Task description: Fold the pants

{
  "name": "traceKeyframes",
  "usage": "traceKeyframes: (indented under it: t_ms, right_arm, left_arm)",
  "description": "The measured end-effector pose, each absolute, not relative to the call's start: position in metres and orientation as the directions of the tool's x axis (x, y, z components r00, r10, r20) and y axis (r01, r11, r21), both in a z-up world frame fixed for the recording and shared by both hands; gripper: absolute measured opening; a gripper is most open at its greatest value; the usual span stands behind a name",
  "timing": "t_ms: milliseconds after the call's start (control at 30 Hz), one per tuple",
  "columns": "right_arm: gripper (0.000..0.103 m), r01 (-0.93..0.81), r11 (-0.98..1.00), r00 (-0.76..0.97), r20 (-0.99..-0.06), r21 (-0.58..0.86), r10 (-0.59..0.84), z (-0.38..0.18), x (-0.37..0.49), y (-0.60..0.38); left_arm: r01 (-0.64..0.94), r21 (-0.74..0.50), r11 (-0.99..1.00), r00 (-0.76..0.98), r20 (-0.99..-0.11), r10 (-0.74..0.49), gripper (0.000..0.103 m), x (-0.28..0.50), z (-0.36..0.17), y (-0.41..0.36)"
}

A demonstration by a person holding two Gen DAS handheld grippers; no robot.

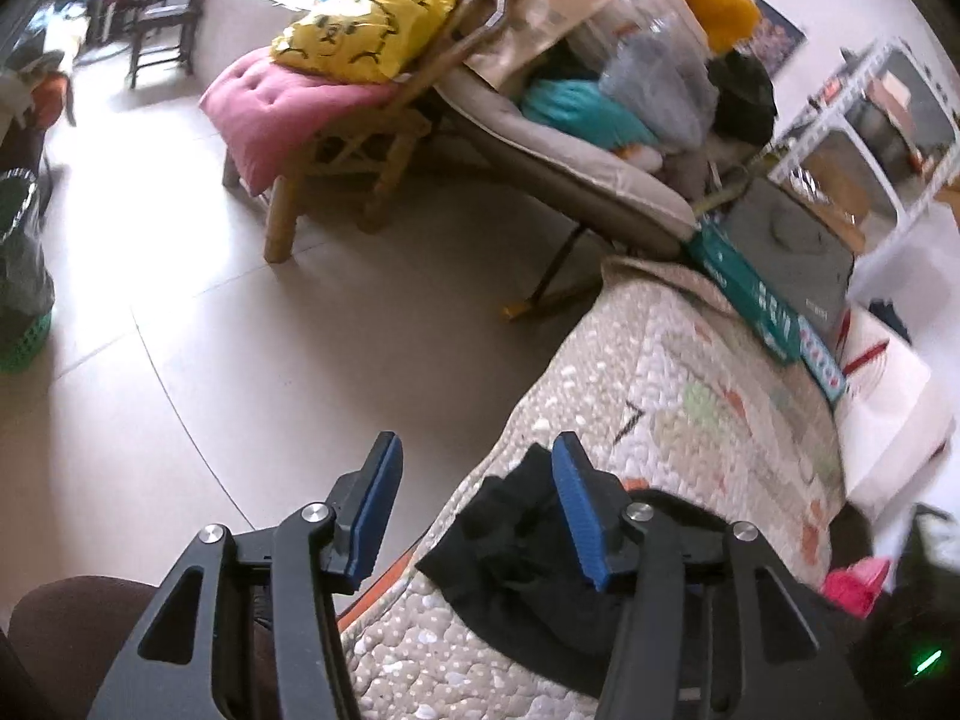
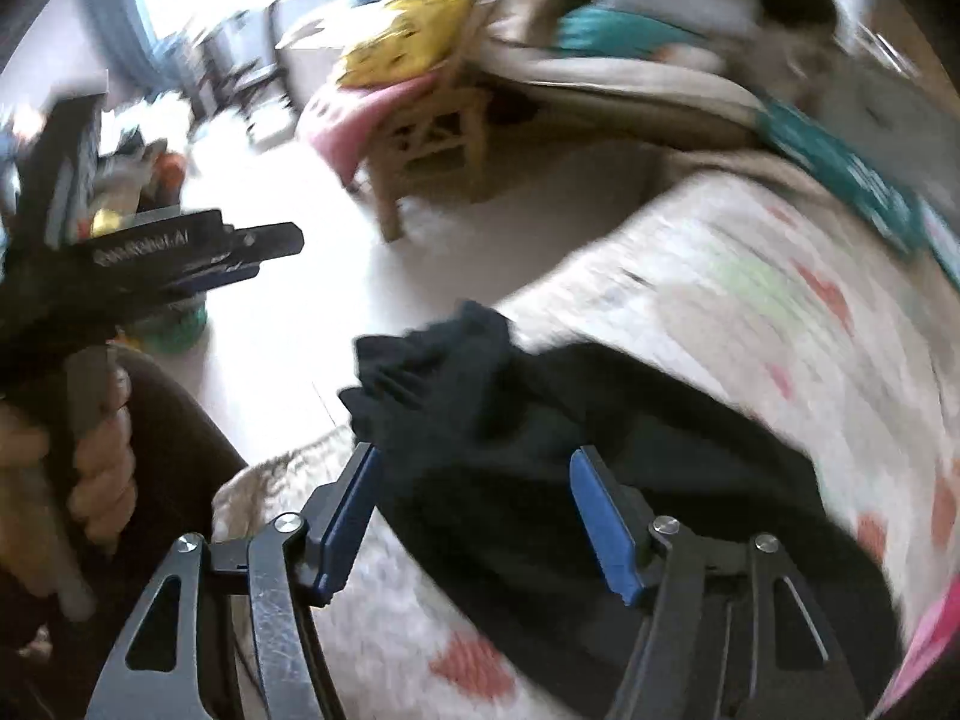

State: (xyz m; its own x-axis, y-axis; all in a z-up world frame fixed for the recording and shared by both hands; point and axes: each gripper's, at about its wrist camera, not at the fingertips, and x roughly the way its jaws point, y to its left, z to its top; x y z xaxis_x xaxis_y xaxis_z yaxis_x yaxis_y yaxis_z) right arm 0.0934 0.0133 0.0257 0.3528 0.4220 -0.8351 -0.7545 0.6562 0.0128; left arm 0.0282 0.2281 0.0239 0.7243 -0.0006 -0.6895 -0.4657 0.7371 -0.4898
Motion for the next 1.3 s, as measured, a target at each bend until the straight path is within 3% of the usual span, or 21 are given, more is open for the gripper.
traceKeyframes:
  t_ms: [100,167,233,300,333,433,533,633,700,800,933,1033,1167,1300]
  right_arm:
    - [0.069,-0.812,0.583,0.335,-0.851,-0.043,0.405,0.004,0.093,0.063]
    - [0.067,-0.831,0.552,0.324,-0.861,-0.062,0.392,-0.014,0.093,0.091]
    - [0.066,-0.817,0.573,0.333,-0.861,-0.06,0.385,-0.031,0.102,0.106]
    - [0.03,-0.795,0.602,0.336,-0.882,-0.077,0.331,-0.05,0.116,0.118]
    - [0.023,-0.783,0.622,0.292,-0.899,-0.029,0.326,-0.06,0.126,0.12]
    - [0.021,-0.735,0.671,0.232,-0.892,0.1,0.387,-0.066,0.136,0.112]
    - [0.021,-0.694,0.665,0.137,-0.856,0.276,0.499,-0.066,0.137,0.107]
    - [0.032,-0.595,0.655,0.009,-0.811,0.466,0.585,-0.081,0.141,0.103]
    - [0.05,-0.503,0.636,-0.059,-0.758,0.585,0.65,-0.088,0.147,0.097]
    - [0.051,-0.398,0.6,-0.092,-0.681,0.694,0.727,-0.087,0.154,0.08]
    - [0.051,-0.393,0.575,-0.017,-0.631,0.718,0.776,-0.047,0.159,0.03]
    - [0.051,-0.375,0.637,0.157,-0.63,0.674,0.76,-0.006,0.167,-0.051]
    - [0.051,-0.273,0.812,0.41,-0.701,0.517,0.584,0.029,0.164,-0.183]
    - [0.052,-0.052,0.907,0.513,-0.768,0.418,0.384,0.037,0.147,-0.301]
  left_arm:
    - [-0.486,-0.524,0.699,0.738,-0.675,0.006,0.049,0.024,0.024,0.239]
    - [-0.511,-0.557,0.655,0.747,-0.665,0.019,0.056,0.018,0.022,0.249]
    - [-0.508,-0.578,0.638,0.757,-0.653,0.011,0.056,0.017,0.023,0.253]
    - [-0.516,-0.574,0.636,0.768,-0.638,0.047,0.056,0.012,0.029,0.255]
    - [-0.514,-0.574,0.637,0.775,-0.63,0.058,0.056,0.01,0.032,0.256]
    - [-0.517,-0.571,0.637,0.798,-0.59,0.118,0.056,0.001,0.043,0.259]
    - [-0.513,-0.588,0.625,0.823,-0.544,0.164,0.057,-0.011,0.053,0.266]
    - [-0.521,-0.596,0.61,0.827,-0.53,0.189,0.061,-0.016,0.054,0.269]
    - [-0.53,-0.591,0.609,0.819,-0.543,0.186,0.061,-0.013,0.052,0.269]
    - [-0.534,-0.555,0.638,0.807,-0.56,0.189,0.061,-0.008,0.052,0.261]
    - [-0.524,-0.503,0.688,0.782,-0.605,0.153,0.061,0.009,0.048,0.25]
    - [-0.522,-0.485,0.702,0.752,-0.65,0.11,0.062,0.019,0.039,0.244]
    - [-0.517,-0.464,0.719,0.74,-0.665,0.103,0.062,0.019,0.04,0.233]
    - [-0.508,-0.405,0.76,0.713,-0.693,0.107,0.062,0.021,0.038,0.222]
